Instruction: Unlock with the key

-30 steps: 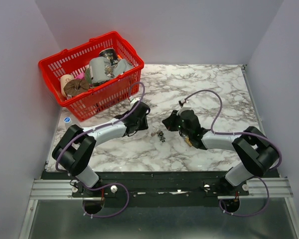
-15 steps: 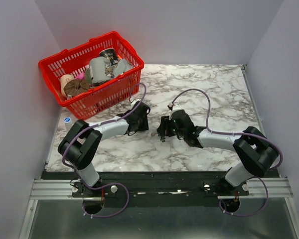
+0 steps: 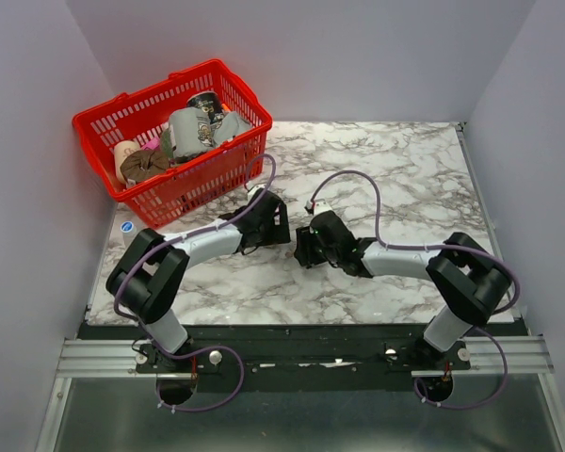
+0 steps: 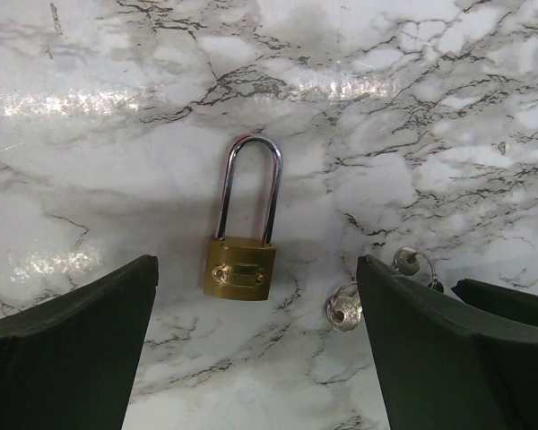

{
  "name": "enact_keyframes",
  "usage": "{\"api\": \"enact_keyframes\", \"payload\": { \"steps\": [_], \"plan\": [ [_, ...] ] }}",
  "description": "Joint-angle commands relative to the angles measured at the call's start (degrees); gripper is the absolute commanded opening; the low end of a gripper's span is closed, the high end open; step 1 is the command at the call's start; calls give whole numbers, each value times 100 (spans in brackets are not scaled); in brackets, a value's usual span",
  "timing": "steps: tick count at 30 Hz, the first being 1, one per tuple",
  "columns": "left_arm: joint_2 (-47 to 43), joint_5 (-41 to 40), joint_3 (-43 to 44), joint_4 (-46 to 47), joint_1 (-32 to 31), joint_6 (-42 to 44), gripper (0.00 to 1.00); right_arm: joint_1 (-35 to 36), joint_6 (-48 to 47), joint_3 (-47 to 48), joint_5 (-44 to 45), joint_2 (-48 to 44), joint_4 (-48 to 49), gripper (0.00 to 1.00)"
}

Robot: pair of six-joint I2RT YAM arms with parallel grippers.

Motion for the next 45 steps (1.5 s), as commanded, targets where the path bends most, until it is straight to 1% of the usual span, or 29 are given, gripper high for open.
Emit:
{"api": "enact_keyframes", "payload": {
  "steps": [1,5,8,11,12,13,14,15,17,18,19,23,24,26,27,28,30,31,33,34,40,41,42,44,45],
  "plan": [
    [-497,-138,56,-29,15,79,99,63,9,242,367,228,-288,63],
    [-831,-217,-6,-20,15,96,99,55,168,374,692,360,-534,62],
    [-1130,-278,-50,-11,6,114,99,55,176,444,692,439,-605,60],
    [-1490,-191,-146,94,6,219,99,55,176,488,657,492,-658,45],
    [-1595,-147,-181,199,6,272,99,55,168,479,649,458,-658,37],
    [-1814,-33,-225,235,6,342,99,55,150,453,640,423,-640,34],
    [-1921,20,-243,296,-3,569,99,55,141,427,631,344,-623,30],
    [-2026,90,-261,410,-12,693,99,46,124,331,613,178,-596,22],
    [-2316,422,-261,533,-3,965,99,37,10,260,509,-34,-570,14],
    [-2413,520,-261,595,-3,1176,99,28,-43,190,464,-130,-587,5],
    [-2579,652,-287,665,-3,1282,99,11,-104,154,412,-392,-587,1],
    [-2984,1451,-463,964,-3,1678,99,-112,-263,-13,-228,-1070,-640,1],
    [-3063,1792,-498,1025,-3,1739,99,-139,-307,-22,-361,-1194,-675,1],
    [-3239,2102,-577,1200,-12,1889,99,-165,-395,13,-624,-1544,-859,1],
    [-3292,2608,-603,1350,-12,1942,99,-209,-412,48,-861,-1651,-877,1],
    [-3362,2848,-621,1430,-3,2003,99,-227,-439,75,-1011,-1782,-1156,1],
    [-3424,3393,-647,1727,-12,2074,99,-305,-474,189,-1451,-2151,-1307,1],
    [-3459,3952,-700,1860,-3,2065,99,-332,-509,224,-1591,-2283,-1473,1],
    [-3504,4404,-753,2271,-3,1960,99,-385,-553,382,-2048,-2660,-1615,1],
    [-3530,4772,-814,2405,-12,1916,99,-411,-605,452,-2215,-2776,-1764,1],
    [-3530,5354,-955,2967,-3,1662,99,-552,-685,935,-3428,-3549,-2204,1],
    [-3495,5616,-964,3055,-3,1609,99,-569,-685,989,-3595,-3603,-2239,1],
    [-3460,5750,-973,3265,-3,1521,99,-587,-685,1033,-3892,-3664,-2257,1],
    [-3337,6066,-1025,3565,-12,1197,99,-596,-641,1147,-4149,-3804,-2301,1],
    [-3293,6337,-1052,3940,-3,1065,99,-613,-615,1191,-4368,-3831,-2310,1]
  ]
}}
